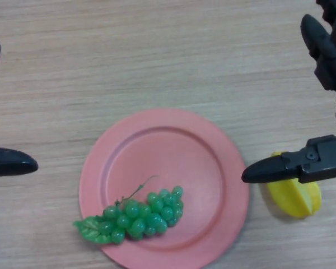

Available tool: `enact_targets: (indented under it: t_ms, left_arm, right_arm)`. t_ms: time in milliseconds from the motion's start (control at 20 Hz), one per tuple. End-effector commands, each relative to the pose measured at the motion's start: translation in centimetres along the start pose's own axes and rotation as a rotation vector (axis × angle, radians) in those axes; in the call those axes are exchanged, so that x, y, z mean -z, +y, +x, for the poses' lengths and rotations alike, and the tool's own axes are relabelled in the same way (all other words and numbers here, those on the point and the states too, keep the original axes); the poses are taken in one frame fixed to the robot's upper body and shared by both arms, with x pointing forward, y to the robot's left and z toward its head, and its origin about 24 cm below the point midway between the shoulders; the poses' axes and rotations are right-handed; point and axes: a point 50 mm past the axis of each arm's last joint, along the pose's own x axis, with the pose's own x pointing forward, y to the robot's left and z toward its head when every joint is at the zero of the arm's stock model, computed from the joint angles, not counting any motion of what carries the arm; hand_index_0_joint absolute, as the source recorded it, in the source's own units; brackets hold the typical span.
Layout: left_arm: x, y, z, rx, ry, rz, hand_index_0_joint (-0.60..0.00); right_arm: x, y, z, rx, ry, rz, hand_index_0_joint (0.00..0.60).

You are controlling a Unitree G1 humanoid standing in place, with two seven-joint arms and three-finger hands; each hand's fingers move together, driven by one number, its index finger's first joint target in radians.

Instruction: Pick up the green grapes and place it on the plate

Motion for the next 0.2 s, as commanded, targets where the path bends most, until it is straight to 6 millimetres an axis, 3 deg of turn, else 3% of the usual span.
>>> enact_targets:
  t_ms: [50,200]
  left_arm:
    - [-3.65,-0.12,-0.5,0.01,-0.243,0.079,0.0]
    - [-3.93,-0.77,-0.46,0.003,-0.245,0.081,0.0]
  right_arm:
    - [-3.1,-1.01,-0.27,0.058,-0.206,-0.019,0.0]
    - [-3.46,-0.99,-0.25,0.033,-0.216,-0.027,0.0]
